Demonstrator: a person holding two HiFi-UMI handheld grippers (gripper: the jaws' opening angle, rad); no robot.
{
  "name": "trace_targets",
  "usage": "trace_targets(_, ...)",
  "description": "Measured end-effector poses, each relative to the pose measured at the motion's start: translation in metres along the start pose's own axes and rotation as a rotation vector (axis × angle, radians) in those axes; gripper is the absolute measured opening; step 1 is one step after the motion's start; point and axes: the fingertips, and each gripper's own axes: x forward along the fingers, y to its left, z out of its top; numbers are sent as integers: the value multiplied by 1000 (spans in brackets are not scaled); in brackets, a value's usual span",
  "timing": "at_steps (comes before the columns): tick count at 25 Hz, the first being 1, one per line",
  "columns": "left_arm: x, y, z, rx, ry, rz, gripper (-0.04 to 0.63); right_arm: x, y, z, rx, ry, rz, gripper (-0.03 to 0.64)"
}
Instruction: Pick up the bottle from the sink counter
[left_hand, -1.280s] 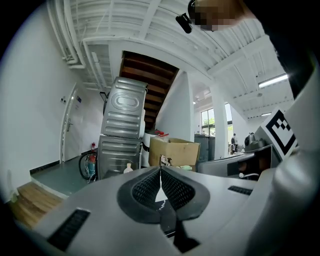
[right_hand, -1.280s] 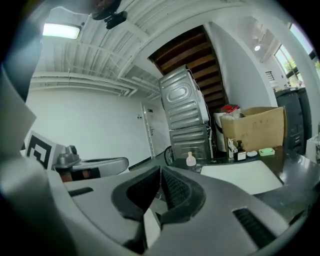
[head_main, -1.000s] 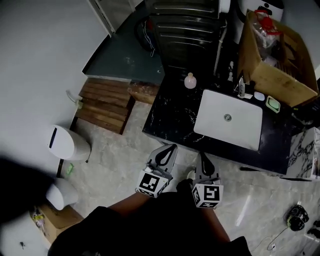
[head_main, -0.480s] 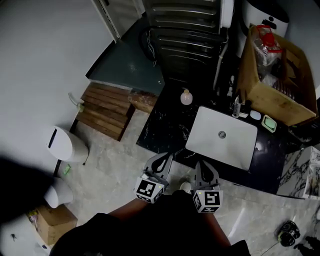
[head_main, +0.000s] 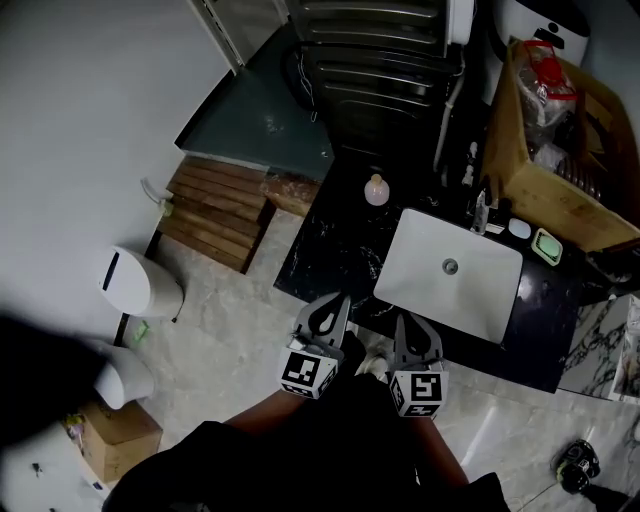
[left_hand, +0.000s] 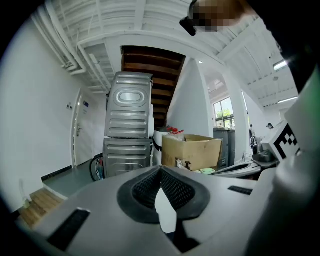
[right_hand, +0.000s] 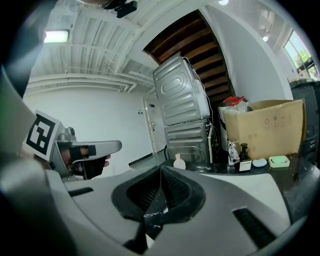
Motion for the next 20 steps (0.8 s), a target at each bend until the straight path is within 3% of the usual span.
trace_targets(8, 46, 22, -15, -46, 30, -58, 15, 34, -3, 5, -57, 37, -2, 40)
trace_targets(13, 84, 35, -13, -65, 40, -108, 17, 67, -20, 23, -22, 13, 2, 40)
trace_targets(20, 137, 67, -25, -69, 47, -126, 17, 111, -48, 29, -49, 72, -51, 38)
